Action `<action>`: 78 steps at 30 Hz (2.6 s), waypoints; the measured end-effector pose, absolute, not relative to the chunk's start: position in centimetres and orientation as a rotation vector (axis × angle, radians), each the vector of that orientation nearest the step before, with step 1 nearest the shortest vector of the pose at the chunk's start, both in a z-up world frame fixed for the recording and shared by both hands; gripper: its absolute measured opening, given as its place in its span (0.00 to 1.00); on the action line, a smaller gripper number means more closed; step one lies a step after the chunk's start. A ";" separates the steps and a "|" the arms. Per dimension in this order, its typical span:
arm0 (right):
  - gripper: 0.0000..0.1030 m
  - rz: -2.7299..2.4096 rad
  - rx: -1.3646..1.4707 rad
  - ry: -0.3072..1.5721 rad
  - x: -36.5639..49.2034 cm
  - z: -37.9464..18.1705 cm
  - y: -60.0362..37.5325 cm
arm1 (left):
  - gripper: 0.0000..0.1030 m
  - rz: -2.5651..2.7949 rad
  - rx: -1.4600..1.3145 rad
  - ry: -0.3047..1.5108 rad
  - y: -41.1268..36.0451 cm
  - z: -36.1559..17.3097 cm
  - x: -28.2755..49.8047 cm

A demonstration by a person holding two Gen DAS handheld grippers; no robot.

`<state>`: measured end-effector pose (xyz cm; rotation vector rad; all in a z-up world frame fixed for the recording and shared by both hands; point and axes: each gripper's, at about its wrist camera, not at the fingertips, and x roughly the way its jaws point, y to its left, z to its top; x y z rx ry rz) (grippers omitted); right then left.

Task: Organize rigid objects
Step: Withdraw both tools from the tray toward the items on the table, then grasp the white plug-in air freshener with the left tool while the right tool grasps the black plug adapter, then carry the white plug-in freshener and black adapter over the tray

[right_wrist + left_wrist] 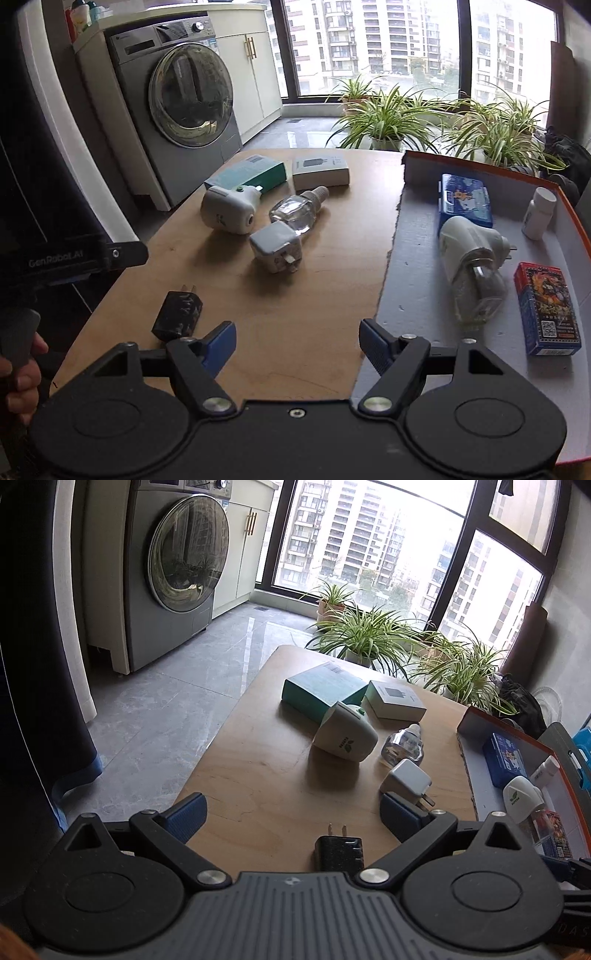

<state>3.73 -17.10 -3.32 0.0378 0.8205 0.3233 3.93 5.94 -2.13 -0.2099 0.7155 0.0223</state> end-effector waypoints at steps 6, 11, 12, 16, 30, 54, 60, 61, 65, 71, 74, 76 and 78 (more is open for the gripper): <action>0.84 0.463 0.012 0.862 4.1 -4.8 -10.9 | 1.00 0.051 -0.209 0.706 7.3 -1.6 4.8; 0.80 0.472 0.007 0.899 5.8 -6.4 -7.7 | 1.00 0.042 -0.189 0.703 7.8 -1.4 6.0; 0.75 0.466 0.002 0.911 6.1 -6.8 -7.4 | 1.00 0.034 -0.184 0.703 7.6 -1.5 6.4; 0.42 0.444 -0.038 0.868 5.7 -6.7 -7.0 | 1.00 -0.012 -0.171 0.710 6.7 -1.9 8.4; 0.42 0.328 0.001 0.811 3.9 -4.9 -15.2 | 1.00 -0.117 0.040 0.733 0.7 -6.0 16.2; 0.42 0.234 0.078 0.663 1.4 -0.9 -19.8 | 0.60 -0.200 -0.037 0.637 1.7 -1.6 7.4; 0.42 0.186 0.080 0.625 0.0 0.3 -21.5 | 0.60 -0.246 -0.081 0.628 0.4 -0.5 5.0; 0.42 0.176 0.078 0.618 -0.3 0.4 -21.8 | 0.60 -0.257 -0.089 0.628 0.1 -0.4 4.6; 0.42 0.123 0.089 0.591 -1.3 1.2 -23.9 | 0.60 -0.305 -0.097 0.626 -1.9 -0.1 3.5; 0.42 0.033 0.113 0.563 -2.8 1.8 -27.4 | 0.60 -0.401 -0.091 0.621 -6.0 0.3 2.2; 0.42 -0.012 0.121 0.560 -3.4 1.8 -29.0 | 0.60 -0.442 -0.082 0.615 -7.8 0.4 1.5; 0.42 -0.037 0.130 0.561 -3.8 1.7 -30.0 | 0.60 -0.462 -0.072 0.612 -9.0 0.5 1.2; 0.42 -0.058 0.141 0.558 -4.1 1.7 -30.9 | 0.60 -0.479 -0.067 0.610 -10.0 0.5 1.0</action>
